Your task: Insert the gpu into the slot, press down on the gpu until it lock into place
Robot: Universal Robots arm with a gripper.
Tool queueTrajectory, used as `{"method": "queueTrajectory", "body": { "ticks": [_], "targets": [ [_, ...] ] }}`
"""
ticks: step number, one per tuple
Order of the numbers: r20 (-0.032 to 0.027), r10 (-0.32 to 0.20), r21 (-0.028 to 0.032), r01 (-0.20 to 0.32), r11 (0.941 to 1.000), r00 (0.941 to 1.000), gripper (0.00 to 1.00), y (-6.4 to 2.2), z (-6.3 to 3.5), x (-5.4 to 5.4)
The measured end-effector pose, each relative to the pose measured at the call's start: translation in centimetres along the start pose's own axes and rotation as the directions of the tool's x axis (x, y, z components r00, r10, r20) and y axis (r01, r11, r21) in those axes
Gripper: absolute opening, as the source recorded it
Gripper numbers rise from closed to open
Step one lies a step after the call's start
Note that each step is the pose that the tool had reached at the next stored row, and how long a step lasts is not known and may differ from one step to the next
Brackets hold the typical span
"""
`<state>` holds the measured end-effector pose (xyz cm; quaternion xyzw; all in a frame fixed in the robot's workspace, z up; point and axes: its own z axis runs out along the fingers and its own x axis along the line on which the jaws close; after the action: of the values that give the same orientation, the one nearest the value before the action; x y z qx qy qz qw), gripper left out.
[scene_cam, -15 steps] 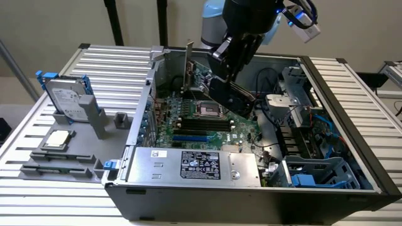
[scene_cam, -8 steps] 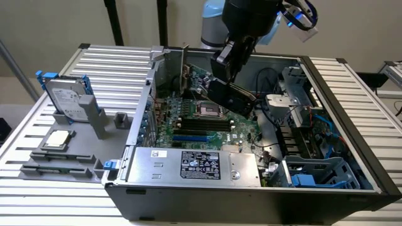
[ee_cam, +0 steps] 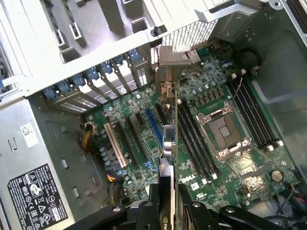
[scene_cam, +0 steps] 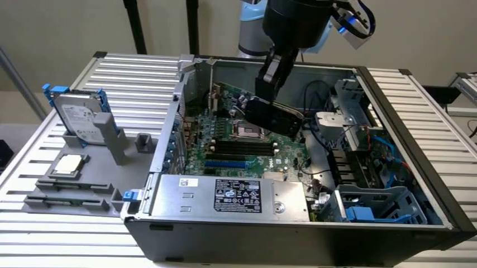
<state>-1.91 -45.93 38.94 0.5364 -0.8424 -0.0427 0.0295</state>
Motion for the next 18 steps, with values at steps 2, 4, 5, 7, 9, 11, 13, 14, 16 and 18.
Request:
{"method": "queueTrajectory", "body": {
  "ticks": [2, 4, 5, 7, 9, 11, 13, 14, 16, 18],
  "targets": [
    [-0.0007, -0.037, -0.001, 0.037, 0.9993, 0.9993, 0.26, -0.02, 0.16, 0.0],
    [-0.001, -0.074, -0.002, 0.074, 0.9973, 0.9973, 0.26, -0.04, 0.34, 0.0],
    [-0.0011, -0.092, -0.0025, 0.092, 0.9958, 0.9958, 0.26, -0.05, 0.43, 0.0],
    [-0.001, -0.128, -0.0035, 0.128, 0.9918, 0.9918, 0.26, -0.06, 0.61, 0.0],
    [-0.0009, -0.164, -0.0045, 0.164, 0.9865, 0.9865, 0.26, -0.08, 0.8, 0.0],
    [-0.0003, -0.2, -0.0055, 0.2, 0.9799, 0.9799, 0.26, -0.1, 0.99, 0.0],
    [0.0004, -0.236, -0.0066, 0.236, 0.9718, 0.9719, 0.26, -0.12, 1.18, 0.0],
    [0.0009, -0.254, -0.0071, 0.254, 0.9673, 0.9673, 0.26, -0.13, 1.27, 0.0],
    [0.0023, -0.289, -0.0084, 0.289, 0.9573, 0.9573, 0.26, -0.15, 1.45, 0.0],
    [0.0051, -0.323, -0.0098, 0.323, 0.9464, 0.9465, 0.26, -0.16, 1.61, 0.0]
  ]
}}
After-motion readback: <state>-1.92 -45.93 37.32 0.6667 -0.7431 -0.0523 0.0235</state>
